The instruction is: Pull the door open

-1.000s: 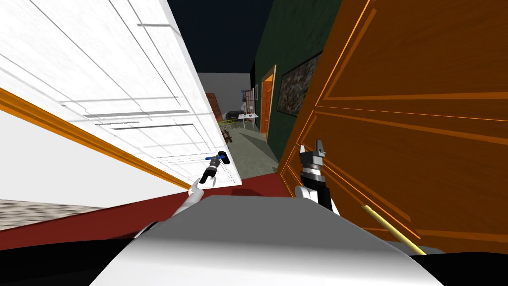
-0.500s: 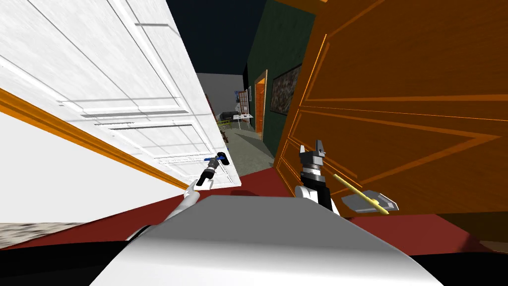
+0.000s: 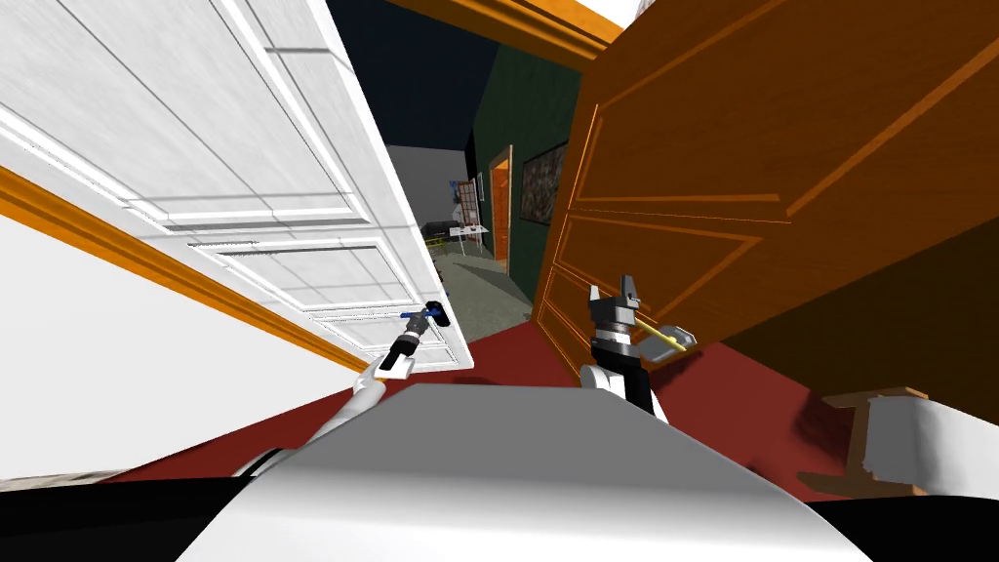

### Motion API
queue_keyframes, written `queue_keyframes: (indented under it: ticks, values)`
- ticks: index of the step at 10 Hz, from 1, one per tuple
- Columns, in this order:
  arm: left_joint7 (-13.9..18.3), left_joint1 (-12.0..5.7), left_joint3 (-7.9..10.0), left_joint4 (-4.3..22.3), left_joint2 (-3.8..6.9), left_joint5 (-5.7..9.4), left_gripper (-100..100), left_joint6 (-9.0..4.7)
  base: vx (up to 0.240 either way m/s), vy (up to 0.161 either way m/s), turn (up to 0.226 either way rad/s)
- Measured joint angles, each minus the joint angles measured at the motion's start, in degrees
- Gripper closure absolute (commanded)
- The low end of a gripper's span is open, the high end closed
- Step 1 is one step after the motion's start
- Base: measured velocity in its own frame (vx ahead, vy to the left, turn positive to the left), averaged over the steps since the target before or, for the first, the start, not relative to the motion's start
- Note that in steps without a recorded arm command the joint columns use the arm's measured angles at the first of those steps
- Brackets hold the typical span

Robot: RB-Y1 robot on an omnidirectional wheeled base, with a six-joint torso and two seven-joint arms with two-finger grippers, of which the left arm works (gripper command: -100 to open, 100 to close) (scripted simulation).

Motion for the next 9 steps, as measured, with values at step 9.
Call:
queue_keyframes:
  ticks: [9]
  values:
    - [5.29,5.91,-5.17,-3.21,6.11,0.11,100,-6.32,-0.202,0.078,-0.118]
